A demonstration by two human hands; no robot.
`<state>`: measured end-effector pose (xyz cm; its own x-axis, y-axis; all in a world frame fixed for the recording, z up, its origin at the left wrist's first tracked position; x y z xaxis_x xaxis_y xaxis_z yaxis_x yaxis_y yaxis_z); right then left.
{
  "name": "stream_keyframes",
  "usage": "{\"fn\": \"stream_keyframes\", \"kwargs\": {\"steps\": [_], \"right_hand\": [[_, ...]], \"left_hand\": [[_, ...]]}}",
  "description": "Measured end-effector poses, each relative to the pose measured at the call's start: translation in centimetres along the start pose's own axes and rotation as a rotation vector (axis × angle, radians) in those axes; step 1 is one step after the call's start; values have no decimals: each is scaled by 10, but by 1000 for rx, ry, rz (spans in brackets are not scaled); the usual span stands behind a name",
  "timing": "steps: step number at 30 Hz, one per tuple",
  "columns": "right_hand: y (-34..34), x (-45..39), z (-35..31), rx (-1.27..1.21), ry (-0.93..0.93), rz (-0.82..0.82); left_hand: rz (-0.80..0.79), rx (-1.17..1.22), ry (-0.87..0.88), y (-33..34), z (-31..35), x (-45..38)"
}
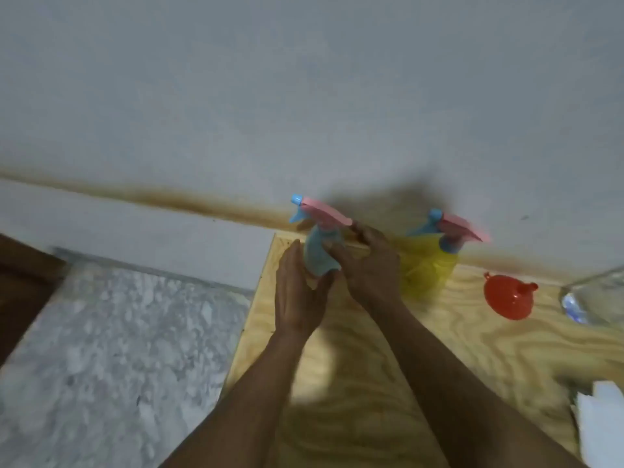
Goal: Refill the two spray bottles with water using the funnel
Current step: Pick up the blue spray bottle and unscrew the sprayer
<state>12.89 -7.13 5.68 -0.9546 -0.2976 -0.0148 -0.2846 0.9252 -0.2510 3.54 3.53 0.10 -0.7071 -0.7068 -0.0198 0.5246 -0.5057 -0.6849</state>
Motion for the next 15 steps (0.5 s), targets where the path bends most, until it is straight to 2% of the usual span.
{"fn": "stream_keyframes", "kwargs": {"steps": [3,8,15], "right_hand": [[12,-10,8,-35,-32,9],[17,-15,10,-128,-17,55],[17,-9,9,-102,3,5]], "left_hand": [[14,105,42,15,-6,-16],[56,105,53,19,-12,-20],[31,105,72,12,-12,-13]]}}
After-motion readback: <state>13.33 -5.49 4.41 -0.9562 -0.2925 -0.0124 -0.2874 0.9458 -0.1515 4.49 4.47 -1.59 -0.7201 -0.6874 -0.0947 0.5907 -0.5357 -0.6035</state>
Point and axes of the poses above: each hand's wrist, its own x-axis away from the middle knuckle, its own y-axis out of the palm, z = x × y, the point moved 5 cm from there along -x, towards the middle knuckle, and after that the axes turned 9 degrees about -x, right-handed, at the moved point
